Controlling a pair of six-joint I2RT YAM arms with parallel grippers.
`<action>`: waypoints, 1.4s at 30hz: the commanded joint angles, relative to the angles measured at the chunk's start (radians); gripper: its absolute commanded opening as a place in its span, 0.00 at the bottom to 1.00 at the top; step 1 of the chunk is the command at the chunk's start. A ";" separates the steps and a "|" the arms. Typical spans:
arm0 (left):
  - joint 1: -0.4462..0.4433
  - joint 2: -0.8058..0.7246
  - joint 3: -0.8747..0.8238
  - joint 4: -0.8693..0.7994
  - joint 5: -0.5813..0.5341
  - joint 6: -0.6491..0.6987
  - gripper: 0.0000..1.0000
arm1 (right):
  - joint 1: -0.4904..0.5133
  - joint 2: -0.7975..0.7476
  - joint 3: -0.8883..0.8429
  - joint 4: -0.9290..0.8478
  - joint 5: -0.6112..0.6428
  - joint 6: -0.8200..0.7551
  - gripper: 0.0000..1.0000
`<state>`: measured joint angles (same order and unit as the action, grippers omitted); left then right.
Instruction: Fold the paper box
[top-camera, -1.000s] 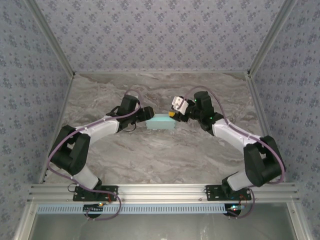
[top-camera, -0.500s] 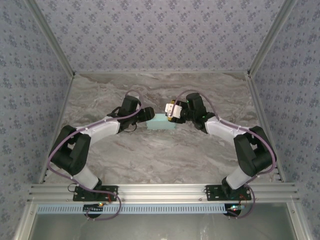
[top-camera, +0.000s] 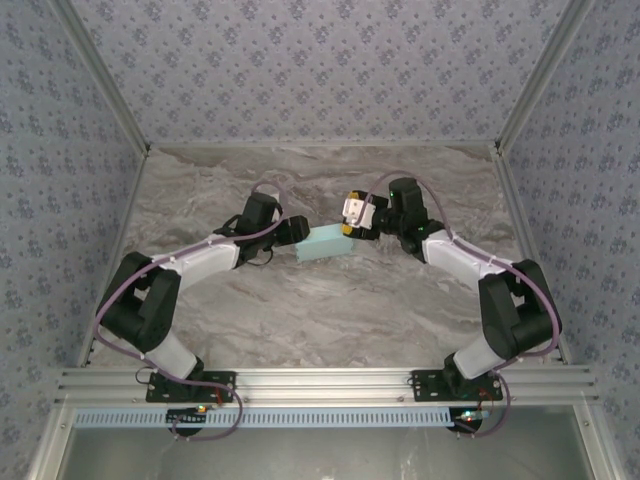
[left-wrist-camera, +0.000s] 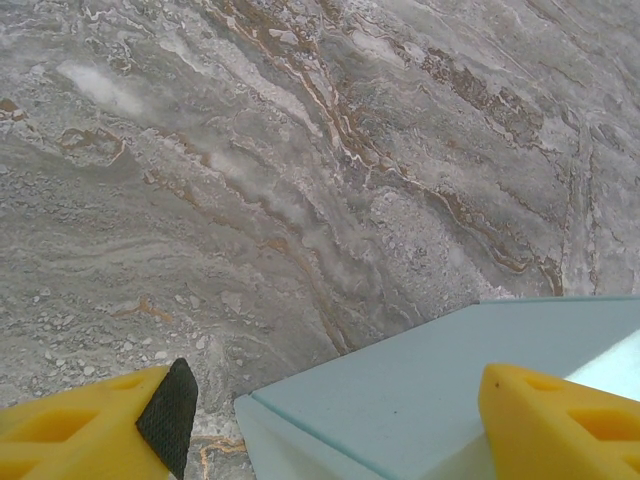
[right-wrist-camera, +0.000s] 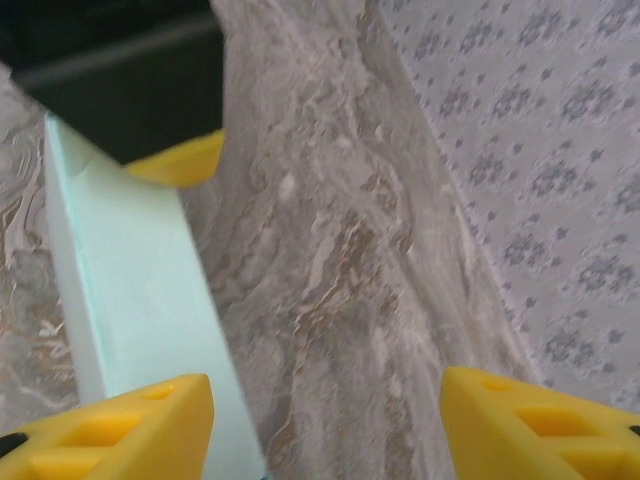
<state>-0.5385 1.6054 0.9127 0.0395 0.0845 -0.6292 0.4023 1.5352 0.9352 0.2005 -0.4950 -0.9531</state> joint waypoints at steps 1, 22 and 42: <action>-0.009 0.019 -0.054 -0.175 -0.034 0.045 0.76 | -0.019 0.031 0.035 -0.050 -0.038 0.022 0.64; -0.021 -0.202 -0.088 -0.198 -0.005 0.043 0.80 | -0.031 0.157 0.020 -0.061 0.040 0.020 0.63; -0.065 -0.132 -0.191 -0.128 -0.121 0.058 0.79 | 0.151 0.033 0.065 -0.011 -0.081 0.058 0.63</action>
<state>-0.5968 1.4433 0.7635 0.0509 0.0017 -0.5991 0.5083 1.5574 0.9997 0.1905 -0.5449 -0.8486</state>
